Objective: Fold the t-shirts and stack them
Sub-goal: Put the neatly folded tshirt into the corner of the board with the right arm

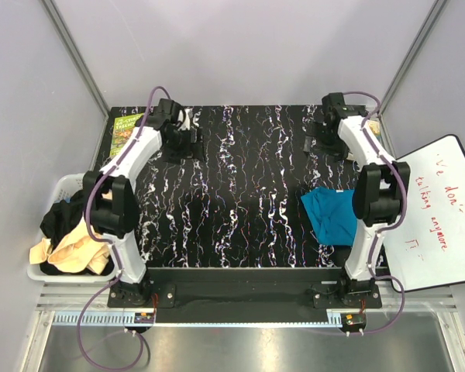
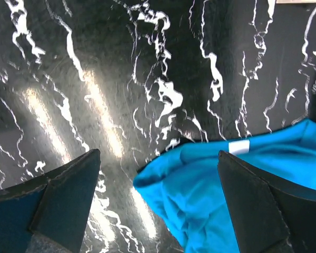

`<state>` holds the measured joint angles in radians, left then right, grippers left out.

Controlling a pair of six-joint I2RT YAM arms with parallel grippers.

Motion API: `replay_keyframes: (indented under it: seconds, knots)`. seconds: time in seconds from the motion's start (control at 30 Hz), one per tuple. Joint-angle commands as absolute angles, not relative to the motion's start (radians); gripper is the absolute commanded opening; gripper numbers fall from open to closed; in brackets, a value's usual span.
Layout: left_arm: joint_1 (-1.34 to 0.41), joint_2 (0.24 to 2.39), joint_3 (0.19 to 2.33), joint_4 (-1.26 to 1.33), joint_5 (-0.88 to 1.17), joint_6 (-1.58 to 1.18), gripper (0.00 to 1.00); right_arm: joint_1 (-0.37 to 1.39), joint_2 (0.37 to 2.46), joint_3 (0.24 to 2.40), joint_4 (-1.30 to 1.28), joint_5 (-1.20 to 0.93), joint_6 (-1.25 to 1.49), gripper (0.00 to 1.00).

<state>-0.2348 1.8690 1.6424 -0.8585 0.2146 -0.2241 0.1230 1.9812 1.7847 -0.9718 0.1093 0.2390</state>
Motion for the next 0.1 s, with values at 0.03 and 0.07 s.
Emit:
replay_keyframes:
  seconds: [0.03,0.07]
  knots:
    - [-0.183,1.812,1.667,-0.813,0.213,-0.198,0.99,0.089,1.990,1.838,-0.907,0.002,0.230,1.00]
    - [-0.175,1.807,1.669,-0.813,0.203,-0.193,0.99,0.081,1.987,1.829,-0.896,-0.006,0.230,1.00]
